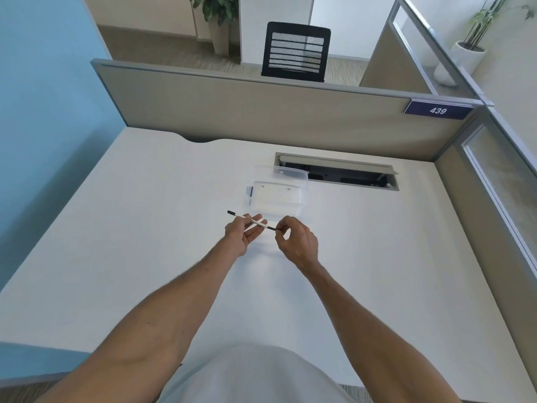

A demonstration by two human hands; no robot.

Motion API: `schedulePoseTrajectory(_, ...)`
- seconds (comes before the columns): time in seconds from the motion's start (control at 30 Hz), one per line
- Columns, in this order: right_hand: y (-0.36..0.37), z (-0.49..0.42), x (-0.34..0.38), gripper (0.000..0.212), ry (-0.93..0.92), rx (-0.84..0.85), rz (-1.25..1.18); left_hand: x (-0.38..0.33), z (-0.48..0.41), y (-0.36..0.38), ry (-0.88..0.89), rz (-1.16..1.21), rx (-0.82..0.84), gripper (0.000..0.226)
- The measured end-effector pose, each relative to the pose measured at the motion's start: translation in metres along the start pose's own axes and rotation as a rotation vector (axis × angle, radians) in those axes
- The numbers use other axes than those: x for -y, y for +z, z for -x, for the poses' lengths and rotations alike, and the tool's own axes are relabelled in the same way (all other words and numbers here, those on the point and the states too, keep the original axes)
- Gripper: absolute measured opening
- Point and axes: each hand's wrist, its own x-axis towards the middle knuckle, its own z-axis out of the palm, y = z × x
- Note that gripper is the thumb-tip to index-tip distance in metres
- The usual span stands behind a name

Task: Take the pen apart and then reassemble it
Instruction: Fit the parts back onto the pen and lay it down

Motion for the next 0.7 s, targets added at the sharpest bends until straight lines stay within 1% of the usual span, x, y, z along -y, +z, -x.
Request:
schedulePoseTrajectory(0.17,-0.001,0.0011,-0.0007,0.011,0.009,0.007,-0.019,0.0001,-0.0008,0.0003,-0.004,-0.003,0.01,0.017)
schedulePoseTrajectory(0.3,-0.0006,-0.0001,0.0012,0.014,0.01,0.039,-0.04,0.0007,-0.0012,-0.0027,-0.027,-0.018,0.041,0.016)
schedulePoseTrajectory(0.47,0.001,0.0002,0.0041,0.018,0.014,0.04,-0.065,0.0033,-0.0001,-0.0034,-0.052,-0.033,0.075,0.017)
schedulePoseTrajectory(0.7,-0.0001,-0.0011,0.0018,0.014,0.05,0.031,-0.093,-0.0007,0.0005,-0.0055,-0.069,-0.037,0.103,0.019)
